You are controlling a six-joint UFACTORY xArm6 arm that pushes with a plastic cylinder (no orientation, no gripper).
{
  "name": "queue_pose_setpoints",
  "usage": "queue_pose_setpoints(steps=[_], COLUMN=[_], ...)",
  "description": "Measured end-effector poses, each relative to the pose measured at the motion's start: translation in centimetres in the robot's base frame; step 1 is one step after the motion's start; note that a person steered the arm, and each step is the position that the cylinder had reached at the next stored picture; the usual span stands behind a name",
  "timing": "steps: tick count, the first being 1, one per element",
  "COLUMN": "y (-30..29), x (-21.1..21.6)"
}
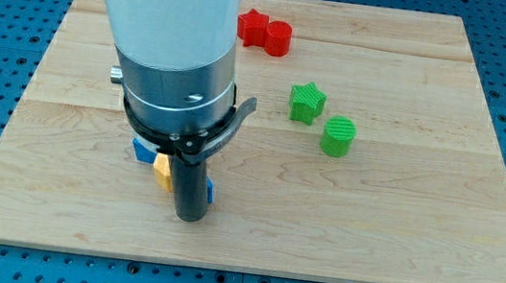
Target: Nudge the yellow hexagon to the top
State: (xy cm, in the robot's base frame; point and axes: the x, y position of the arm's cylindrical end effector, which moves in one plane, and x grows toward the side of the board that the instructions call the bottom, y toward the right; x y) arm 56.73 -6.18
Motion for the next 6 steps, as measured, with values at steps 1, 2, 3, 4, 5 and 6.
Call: queue_pose_setpoints(steps=[1, 2, 3, 4, 5, 6], y=[-4.6, -6.4, -5.4, -5.4, -5.8, -8.8], x=[0.5, -1.8, -2.4, -2.4, -2.4, -0.1])
